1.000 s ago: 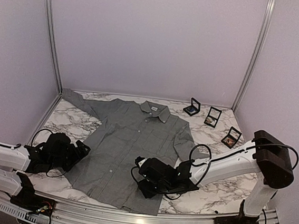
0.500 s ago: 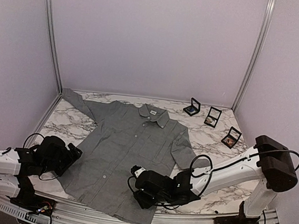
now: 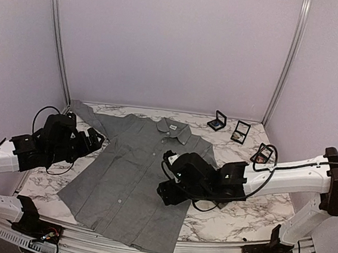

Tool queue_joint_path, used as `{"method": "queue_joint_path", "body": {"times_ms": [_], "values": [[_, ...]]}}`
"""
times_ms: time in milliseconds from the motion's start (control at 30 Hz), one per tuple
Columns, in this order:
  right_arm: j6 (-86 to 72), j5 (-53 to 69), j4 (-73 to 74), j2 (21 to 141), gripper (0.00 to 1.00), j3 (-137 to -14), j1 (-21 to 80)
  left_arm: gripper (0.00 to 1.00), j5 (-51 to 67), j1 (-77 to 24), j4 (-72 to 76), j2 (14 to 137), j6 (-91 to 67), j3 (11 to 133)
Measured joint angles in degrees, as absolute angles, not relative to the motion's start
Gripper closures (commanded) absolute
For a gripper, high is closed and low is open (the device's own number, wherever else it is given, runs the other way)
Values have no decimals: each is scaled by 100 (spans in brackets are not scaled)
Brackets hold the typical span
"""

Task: Remove the brooch from the garment
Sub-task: Flatten out the crumpled clothing at the center of the board.

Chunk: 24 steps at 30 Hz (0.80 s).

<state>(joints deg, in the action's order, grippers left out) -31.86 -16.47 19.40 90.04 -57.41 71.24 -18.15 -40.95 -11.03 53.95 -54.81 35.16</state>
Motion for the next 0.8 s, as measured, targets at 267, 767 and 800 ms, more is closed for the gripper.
{"method": "queue_joint_path", "body": {"times_ms": [267,767,800], "values": [[-2978,-1658,1450,8490,11,-6047,6040,1,-1623,-4084,-923,6217,-4145,4851],[-2840,-871,784,8652,22,-6145,3903,1,-336,-3459,-32,7583,-3326,5839],[-2816,-856,843,8833,25,-6211,3868,1,-220,-3380,12,7644,-3343,5846]]}}
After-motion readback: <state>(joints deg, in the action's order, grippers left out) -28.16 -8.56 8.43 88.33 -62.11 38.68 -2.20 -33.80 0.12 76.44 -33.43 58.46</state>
